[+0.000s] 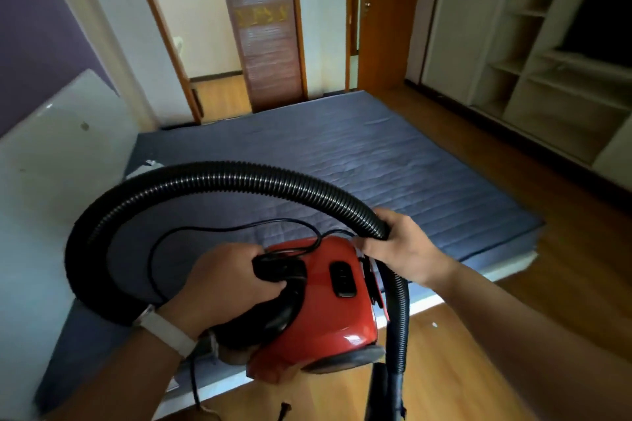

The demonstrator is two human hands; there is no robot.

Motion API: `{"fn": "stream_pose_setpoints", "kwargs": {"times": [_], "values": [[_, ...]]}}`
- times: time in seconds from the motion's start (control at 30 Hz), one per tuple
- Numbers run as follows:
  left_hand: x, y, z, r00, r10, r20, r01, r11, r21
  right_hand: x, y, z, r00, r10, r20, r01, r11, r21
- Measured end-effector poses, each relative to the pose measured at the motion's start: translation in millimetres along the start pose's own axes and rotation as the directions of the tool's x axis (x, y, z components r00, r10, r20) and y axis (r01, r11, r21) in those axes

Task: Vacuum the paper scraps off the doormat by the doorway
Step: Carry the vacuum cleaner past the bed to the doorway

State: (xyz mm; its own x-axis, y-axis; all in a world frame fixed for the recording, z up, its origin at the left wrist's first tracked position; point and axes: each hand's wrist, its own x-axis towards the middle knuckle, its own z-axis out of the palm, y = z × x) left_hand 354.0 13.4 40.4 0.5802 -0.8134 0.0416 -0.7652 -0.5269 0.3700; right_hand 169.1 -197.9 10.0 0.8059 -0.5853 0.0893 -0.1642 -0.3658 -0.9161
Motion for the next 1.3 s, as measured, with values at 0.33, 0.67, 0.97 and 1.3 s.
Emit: {"fn": "stream_pose_setpoints", "kwargs": {"times": [0.33,0.67,0.97,1.3], "values": [[83.8,134.4,64.9,0.987,0.141,0.08,-0.136,0.989,-0.064,-22.6,58.1,-128.5,0.964,-0.02,-0.264,0.021,1.0,0.0],[190.3,213.0,133.4,0.915,0.352,0.197,-0.339,0.936,-0.099,-13.8,108.6,-214.2,0.863,0.095,-0.497,-0.15,0.986,-0.072],[310.0,283.7,178.6,0.773,0.584,0.248,-0.562,0.811,-0.16,13.6,137.8,-275.8,0.691,0.191,-0.697,-0.335,0.939,-0.074],[376.7,386.4,219.3,0.579,0.749,0.323,-0.735,0.651,-0.191,4.5,158.7,-344.4,0.497,0.183,-0.848,-0.458,0.886,-0.077]]}}
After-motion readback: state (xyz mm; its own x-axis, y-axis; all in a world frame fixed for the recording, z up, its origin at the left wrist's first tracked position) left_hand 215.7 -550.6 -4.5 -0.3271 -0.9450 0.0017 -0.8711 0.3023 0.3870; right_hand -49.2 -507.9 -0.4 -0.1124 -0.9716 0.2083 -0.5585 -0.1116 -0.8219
